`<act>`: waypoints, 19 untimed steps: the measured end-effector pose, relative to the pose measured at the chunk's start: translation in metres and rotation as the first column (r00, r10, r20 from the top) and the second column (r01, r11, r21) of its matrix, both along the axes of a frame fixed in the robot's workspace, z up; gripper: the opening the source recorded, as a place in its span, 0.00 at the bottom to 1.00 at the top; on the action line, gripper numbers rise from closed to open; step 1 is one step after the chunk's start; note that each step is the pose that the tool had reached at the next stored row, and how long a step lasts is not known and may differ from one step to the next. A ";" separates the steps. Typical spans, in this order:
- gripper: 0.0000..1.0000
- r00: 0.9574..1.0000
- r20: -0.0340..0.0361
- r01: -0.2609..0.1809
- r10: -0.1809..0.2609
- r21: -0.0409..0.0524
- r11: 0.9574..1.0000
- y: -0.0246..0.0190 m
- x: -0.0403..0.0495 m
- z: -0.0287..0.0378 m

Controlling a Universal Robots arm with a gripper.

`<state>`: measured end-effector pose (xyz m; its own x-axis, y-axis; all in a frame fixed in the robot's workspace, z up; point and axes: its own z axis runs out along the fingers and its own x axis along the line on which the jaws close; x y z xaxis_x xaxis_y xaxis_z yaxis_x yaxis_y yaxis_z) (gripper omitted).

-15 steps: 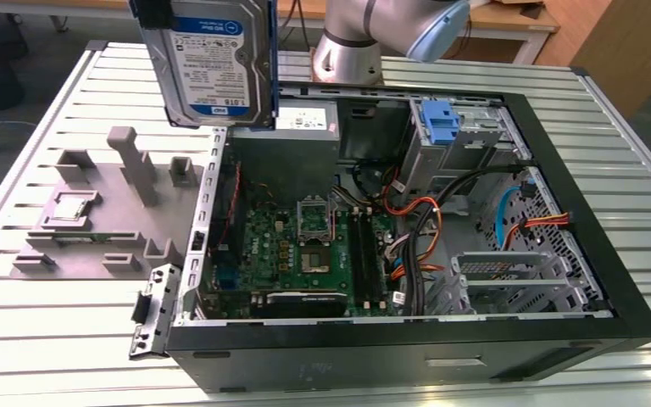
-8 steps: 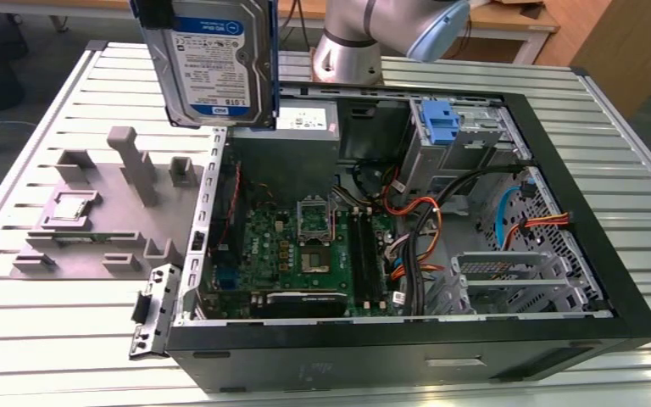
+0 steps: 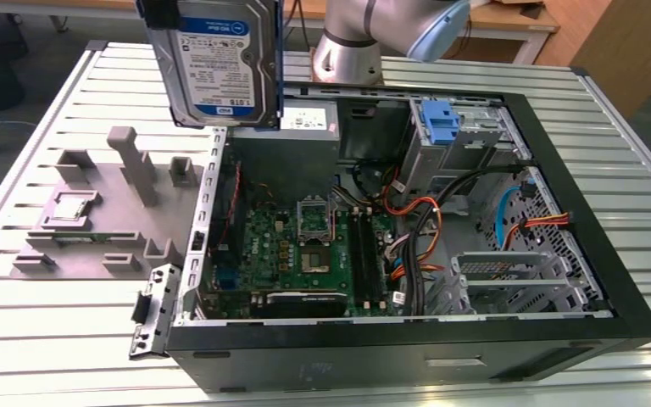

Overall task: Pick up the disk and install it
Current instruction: 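Pick up the disk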

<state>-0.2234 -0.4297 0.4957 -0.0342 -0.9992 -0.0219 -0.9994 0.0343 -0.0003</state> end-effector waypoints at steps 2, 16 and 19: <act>0.36 1.000 0.000 0.000 0.000 0.000 1.000 0.0000 0.0010 0.0000; 0.36 1.000 0.000 0.000 0.000 0.000 1.000 -0.0071 0.0102 -0.0005; 0.36 1.000 0.000 0.000 0.000 0.000 1.000 -0.0078 0.0130 -0.0008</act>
